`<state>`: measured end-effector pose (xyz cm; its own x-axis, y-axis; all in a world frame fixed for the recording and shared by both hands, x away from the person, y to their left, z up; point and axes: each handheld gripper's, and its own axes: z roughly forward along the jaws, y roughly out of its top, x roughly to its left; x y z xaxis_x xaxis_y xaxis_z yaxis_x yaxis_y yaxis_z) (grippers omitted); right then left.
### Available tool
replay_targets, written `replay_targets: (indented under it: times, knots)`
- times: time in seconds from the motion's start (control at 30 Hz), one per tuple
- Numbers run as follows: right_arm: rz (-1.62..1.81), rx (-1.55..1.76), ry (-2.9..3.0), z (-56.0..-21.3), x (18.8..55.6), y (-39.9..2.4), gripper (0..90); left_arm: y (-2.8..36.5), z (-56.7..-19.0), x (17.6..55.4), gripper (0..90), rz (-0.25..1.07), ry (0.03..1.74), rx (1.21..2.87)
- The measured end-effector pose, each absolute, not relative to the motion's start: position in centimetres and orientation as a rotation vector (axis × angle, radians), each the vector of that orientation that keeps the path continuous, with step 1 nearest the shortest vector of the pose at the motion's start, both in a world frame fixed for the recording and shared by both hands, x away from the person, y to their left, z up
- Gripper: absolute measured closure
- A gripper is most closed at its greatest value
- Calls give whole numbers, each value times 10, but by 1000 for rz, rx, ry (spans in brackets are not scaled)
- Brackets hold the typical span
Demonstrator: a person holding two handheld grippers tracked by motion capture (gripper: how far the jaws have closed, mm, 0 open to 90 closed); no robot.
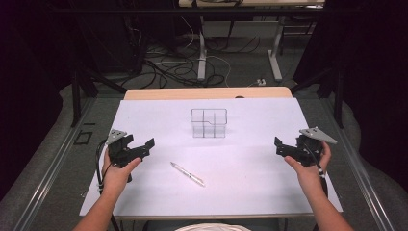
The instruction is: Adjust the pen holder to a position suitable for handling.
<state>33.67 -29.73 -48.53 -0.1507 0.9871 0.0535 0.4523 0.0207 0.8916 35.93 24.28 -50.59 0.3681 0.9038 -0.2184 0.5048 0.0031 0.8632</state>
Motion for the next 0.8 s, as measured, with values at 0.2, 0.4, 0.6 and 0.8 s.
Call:
replay_targets:
  times: [0.2, 0.4, 0.6, 0.8]
  knots:
    - [1050, 1474, 1687, -491, 338, -295, 0, 240, -504, 358, 101, 519, 1278, 1653]
    - [1041, 1474, 1693, -490, 338, -292, 0, 235, -498, 358, 154, 538, 1272, 1658]
    - [1044, 1480, 1700, -491, 337, -287, 0, 226, -487, 363, 178, 535, 1264, 1668]
    - [1039, 1460, 1717, -491, 335, -281, 0, 213, -475, 370, 266, 520, 1257, 1673]
